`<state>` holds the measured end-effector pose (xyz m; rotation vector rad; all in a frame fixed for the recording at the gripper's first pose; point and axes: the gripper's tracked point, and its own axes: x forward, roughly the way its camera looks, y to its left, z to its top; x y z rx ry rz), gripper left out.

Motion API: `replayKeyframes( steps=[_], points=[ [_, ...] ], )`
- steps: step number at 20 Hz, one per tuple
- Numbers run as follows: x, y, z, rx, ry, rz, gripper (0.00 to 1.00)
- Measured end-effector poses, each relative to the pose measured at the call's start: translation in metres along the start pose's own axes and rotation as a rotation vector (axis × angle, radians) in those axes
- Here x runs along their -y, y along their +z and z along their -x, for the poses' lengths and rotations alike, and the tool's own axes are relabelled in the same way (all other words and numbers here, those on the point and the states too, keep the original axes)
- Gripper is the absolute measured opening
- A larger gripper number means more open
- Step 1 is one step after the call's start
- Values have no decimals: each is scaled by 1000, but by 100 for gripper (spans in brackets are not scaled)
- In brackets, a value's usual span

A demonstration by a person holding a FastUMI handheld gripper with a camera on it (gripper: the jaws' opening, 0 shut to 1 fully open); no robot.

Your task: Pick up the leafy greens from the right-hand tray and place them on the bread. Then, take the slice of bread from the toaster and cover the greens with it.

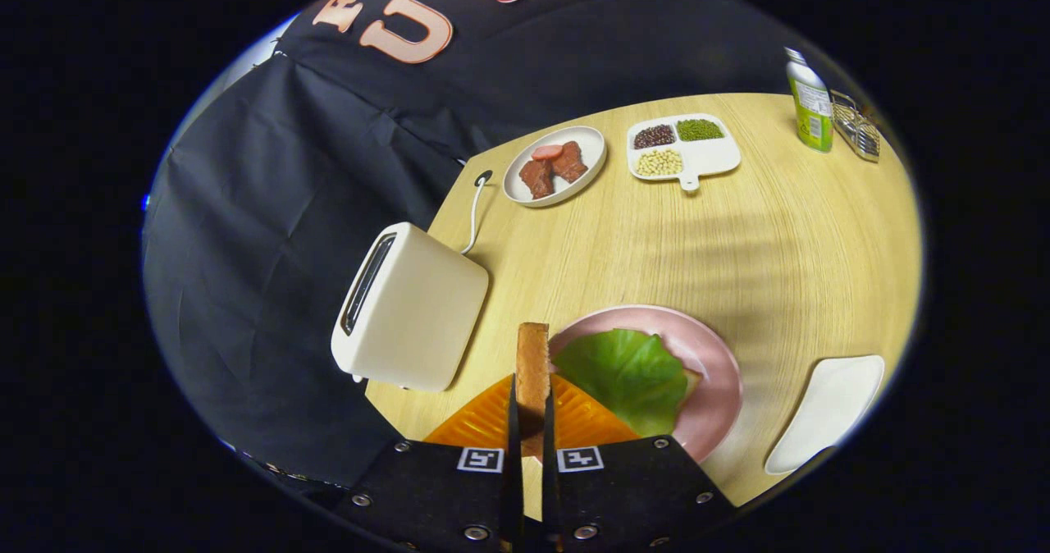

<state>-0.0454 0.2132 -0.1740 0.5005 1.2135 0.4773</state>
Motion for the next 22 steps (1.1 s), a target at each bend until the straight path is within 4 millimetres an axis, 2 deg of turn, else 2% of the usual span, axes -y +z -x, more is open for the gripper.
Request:
replayKeyframes(
  steps=[4,8,11,14,19,22],
  points=[
    [21,-10,-3,-8,-18,-1,9],
    [53,-11,-7,8,-76,-23,9],
    [63,-17,-11,14,-92,-9,10],
    [70,-17,-11,44,-128,58,18],
    [81,-11,-6,99,-198,167,42],
    [87,10,5,197,-255,244,48]
  ],
)
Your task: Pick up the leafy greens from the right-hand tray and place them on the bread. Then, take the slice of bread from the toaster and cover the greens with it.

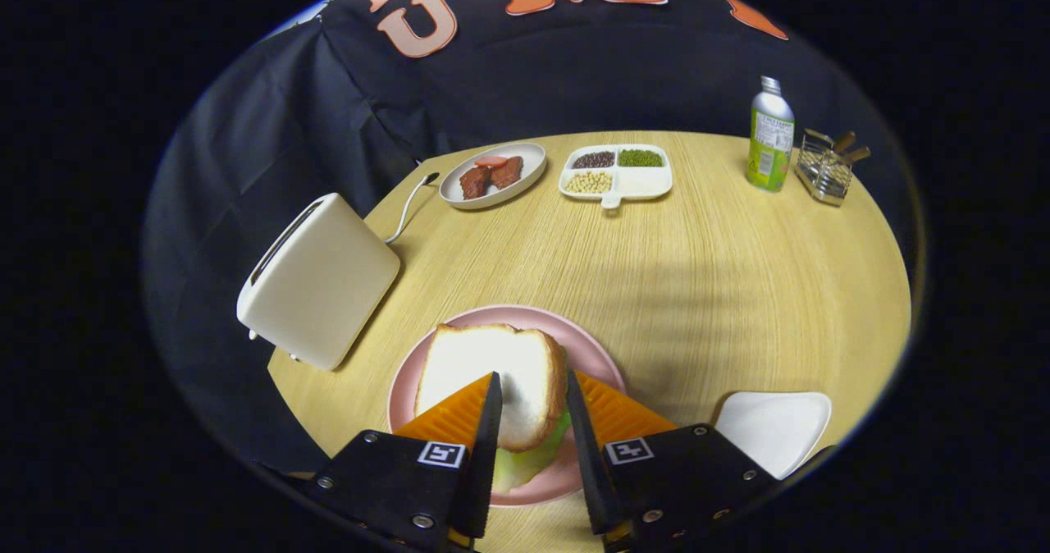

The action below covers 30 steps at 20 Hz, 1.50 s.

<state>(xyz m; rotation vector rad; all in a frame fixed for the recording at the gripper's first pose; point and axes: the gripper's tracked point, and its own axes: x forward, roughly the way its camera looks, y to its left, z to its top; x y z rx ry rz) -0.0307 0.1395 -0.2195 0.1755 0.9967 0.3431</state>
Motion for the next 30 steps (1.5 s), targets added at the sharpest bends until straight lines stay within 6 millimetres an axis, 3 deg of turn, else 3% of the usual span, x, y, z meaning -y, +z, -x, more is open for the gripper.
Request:
replayKeyframes(
  steps=[5,10,15,24,30],
  points=[
    [7,47,32,200,-38,46,60],
    [15,108,81,478,-126,133,73],
    [11,152,133,721,-191,168,82],
    [-22,183,206,955,-225,210,89],
    [-22,184,218,993,-274,209,89]
  ],
)
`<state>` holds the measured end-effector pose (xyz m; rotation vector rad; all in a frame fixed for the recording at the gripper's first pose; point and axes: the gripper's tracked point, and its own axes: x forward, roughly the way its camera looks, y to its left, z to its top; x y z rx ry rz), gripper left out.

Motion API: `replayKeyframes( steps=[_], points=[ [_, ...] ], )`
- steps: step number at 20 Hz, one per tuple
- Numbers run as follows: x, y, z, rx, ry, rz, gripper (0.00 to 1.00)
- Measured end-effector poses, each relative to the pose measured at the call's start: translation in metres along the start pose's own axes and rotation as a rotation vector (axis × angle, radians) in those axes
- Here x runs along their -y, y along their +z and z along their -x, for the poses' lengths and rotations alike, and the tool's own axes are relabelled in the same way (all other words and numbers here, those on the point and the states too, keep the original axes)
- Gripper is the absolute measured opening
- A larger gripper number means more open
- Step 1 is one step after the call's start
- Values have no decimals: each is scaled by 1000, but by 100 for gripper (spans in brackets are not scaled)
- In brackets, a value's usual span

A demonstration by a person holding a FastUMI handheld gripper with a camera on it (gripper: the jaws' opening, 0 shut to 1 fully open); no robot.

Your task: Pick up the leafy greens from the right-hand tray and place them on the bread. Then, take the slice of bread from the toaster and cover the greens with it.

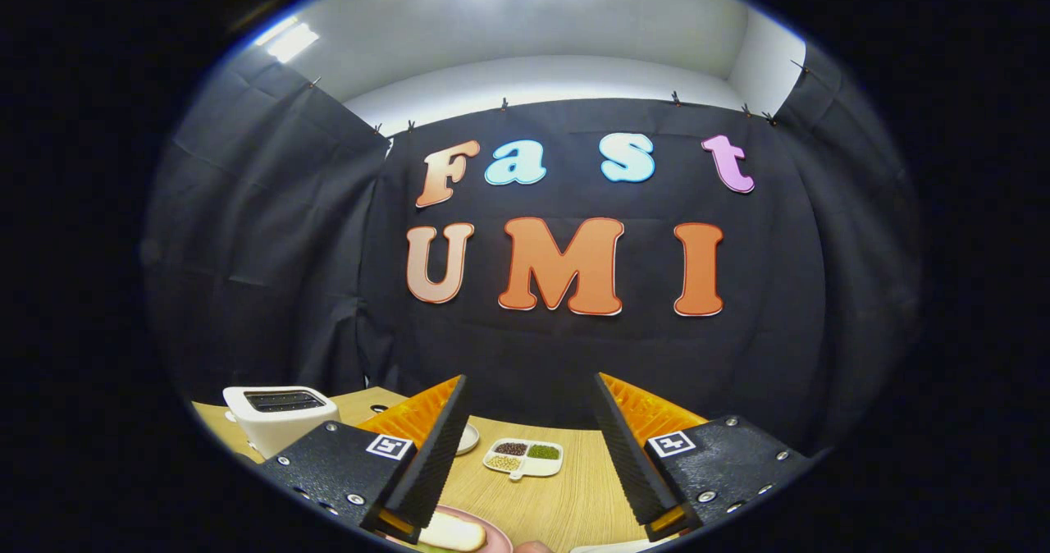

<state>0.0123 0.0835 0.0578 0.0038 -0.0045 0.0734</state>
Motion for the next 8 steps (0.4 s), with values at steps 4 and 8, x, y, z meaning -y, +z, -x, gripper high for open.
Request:
replayKeyframes(
  steps=[4,8],
  points=[
    [0,9,8,35,-3,-30,89],
    [3,10,15,39,-9,-41,89]
  ],
)
